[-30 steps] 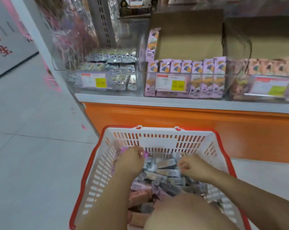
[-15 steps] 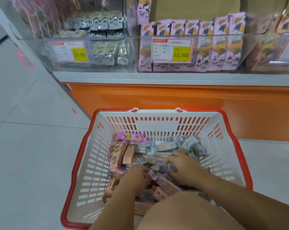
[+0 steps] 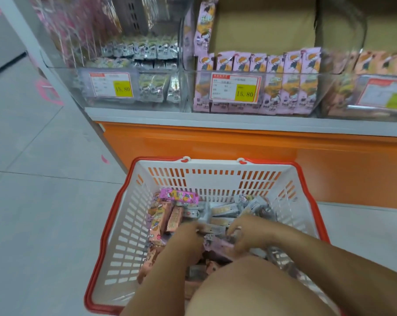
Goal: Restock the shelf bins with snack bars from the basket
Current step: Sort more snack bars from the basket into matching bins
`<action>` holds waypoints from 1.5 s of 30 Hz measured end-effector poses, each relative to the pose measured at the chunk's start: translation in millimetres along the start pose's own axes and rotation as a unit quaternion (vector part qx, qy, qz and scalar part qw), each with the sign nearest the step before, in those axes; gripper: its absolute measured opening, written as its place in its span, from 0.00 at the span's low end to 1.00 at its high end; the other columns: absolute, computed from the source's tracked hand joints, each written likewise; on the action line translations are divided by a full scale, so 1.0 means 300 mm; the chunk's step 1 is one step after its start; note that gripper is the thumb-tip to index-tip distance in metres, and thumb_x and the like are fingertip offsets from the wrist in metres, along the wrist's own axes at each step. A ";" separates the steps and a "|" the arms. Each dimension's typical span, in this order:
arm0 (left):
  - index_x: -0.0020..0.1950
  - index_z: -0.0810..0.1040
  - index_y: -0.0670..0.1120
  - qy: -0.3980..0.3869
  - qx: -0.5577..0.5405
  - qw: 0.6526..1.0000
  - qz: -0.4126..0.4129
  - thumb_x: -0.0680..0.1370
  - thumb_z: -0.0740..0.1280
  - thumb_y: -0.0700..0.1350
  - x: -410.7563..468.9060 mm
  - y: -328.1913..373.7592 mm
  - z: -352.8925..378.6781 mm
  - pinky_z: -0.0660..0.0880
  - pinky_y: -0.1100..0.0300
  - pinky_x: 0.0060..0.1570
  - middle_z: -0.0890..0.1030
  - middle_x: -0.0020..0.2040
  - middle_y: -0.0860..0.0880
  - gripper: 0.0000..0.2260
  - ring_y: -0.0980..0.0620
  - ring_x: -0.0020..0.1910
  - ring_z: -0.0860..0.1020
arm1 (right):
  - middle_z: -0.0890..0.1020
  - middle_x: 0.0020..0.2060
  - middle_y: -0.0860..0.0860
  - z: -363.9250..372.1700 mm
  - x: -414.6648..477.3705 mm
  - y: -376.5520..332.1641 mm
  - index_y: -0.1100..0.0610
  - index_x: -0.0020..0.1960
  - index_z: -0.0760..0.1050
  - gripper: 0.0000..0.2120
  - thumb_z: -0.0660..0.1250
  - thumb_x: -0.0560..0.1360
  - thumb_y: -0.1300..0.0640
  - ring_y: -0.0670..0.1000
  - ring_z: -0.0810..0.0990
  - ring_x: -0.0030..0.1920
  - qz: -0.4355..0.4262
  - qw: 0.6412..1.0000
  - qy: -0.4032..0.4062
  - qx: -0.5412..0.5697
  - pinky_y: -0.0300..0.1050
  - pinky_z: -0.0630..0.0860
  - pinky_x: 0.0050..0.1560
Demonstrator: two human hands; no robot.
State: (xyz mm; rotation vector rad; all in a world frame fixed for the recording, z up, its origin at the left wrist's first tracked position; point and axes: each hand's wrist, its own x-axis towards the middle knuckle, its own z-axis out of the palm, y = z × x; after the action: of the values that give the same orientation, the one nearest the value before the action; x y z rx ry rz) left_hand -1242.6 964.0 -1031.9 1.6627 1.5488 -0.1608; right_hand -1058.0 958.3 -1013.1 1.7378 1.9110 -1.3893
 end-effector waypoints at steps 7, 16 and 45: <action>0.56 0.78 0.47 0.055 -0.127 0.984 0.111 0.81 0.61 0.45 -0.137 0.230 -0.233 0.71 0.61 0.39 0.78 0.43 0.50 0.08 0.54 0.39 0.74 | 0.79 0.54 0.47 -0.259 -0.265 -0.063 0.49 0.59 0.74 0.19 0.73 0.71 0.59 0.44 0.79 0.50 -0.078 0.965 0.107 0.227 0.35 0.76 0.47; 0.60 0.77 0.50 -0.007 -0.411 0.890 0.197 0.80 0.63 0.45 -0.459 0.489 -0.426 0.75 0.52 0.59 0.83 0.55 0.51 0.09 0.51 0.52 0.82 | 0.74 0.40 0.41 -0.386 -0.586 -0.233 0.49 0.55 0.75 0.16 0.74 0.69 0.58 0.43 0.72 0.36 -0.225 0.862 0.430 0.145 0.32 0.69 0.37; 0.55 0.71 0.46 0.270 -0.452 0.759 0.384 0.75 0.69 0.36 -0.445 0.544 -0.505 0.76 0.65 0.49 0.82 0.52 0.49 0.13 0.56 0.51 0.81 | 0.79 0.58 0.61 -0.414 -0.637 -0.412 0.62 0.68 0.67 0.31 0.70 0.67 0.58 0.56 0.83 0.51 -0.219 0.654 0.201 0.696 0.47 0.81 0.48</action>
State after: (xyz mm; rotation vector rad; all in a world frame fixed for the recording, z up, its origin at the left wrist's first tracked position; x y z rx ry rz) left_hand -1196.3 976.4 -776.8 1.3898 0.8694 1.3936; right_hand -1058.2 939.4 -754.5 2.1905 1.3111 -3.5436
